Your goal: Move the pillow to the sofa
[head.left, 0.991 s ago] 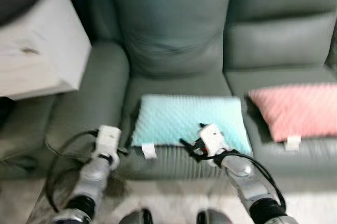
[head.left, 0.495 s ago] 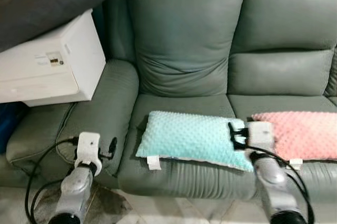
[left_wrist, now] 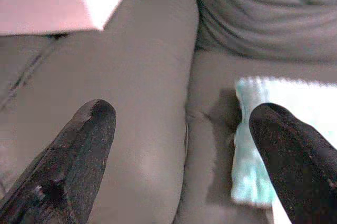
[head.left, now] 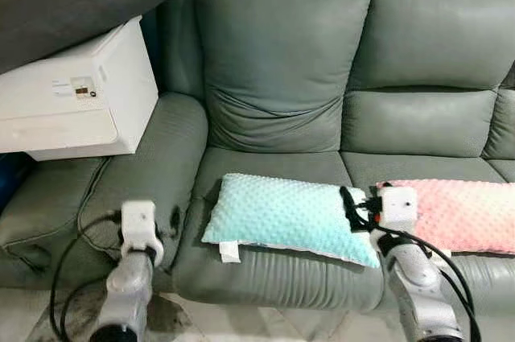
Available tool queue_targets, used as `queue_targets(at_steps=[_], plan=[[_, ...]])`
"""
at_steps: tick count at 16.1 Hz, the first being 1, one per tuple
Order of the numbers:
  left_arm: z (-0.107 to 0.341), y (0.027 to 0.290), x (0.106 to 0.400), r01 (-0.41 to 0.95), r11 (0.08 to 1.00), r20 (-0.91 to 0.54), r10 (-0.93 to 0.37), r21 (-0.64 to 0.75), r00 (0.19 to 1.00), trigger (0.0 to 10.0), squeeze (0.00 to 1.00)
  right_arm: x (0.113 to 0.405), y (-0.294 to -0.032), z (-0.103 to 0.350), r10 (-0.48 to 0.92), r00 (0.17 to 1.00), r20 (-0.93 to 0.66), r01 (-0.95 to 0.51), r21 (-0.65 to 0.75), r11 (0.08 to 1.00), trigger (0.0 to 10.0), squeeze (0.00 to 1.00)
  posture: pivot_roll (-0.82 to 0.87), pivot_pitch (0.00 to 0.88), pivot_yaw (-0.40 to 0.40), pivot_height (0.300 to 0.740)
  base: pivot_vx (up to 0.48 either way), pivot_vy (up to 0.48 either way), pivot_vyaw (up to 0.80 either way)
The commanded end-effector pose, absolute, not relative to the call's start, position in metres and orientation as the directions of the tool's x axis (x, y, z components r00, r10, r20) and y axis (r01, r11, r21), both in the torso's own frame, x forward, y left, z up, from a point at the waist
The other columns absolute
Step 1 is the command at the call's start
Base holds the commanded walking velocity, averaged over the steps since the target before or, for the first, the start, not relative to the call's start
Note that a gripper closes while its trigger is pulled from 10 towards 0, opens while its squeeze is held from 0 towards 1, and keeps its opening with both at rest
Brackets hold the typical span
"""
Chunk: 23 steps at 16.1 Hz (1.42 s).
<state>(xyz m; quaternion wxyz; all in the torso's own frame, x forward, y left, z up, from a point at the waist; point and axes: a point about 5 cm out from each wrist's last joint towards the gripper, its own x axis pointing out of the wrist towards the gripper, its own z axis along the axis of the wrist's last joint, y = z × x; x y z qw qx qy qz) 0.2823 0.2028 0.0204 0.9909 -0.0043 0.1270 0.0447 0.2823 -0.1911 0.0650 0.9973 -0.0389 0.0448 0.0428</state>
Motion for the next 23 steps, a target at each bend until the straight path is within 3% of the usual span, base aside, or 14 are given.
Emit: queue_targets(at_steps=[1,15,23], plan=[[0.027,0.201,0.288,-0.087,0.995,-0.232,0.076,-0.038,0.97,10.0,0.0,0.288,-0.187,0.074,0.098,0.993,-0.072,-0.103,-0.066,0.992,10.0,0.0,-0.13,0.0,0.003,0.74,0.0,0.0,0.0],[0.037,0.196,0.294,-0.136,0.989,-0.211,0.119,-0.063,0.97,10.0,0.0,0.303,-0.17,0.09,0.144,0.988,-0.048,-0.146,-0.053,0.988,10.0,0.0,-0.12,0.0,0.002,0.74,0.0,0.0,0.0],[0.039,0.189,0.295,-0.083,0.994,-0.209,0.065,-0.075,0.976,10.0,0.0,0.294,-0.169,0.082,0.124,0.99,-0.067,-0.126,-0.031,0.991,10.0,0.0,-0.14,0.0,0.023,0.74,0.0,0.0,0.0]])
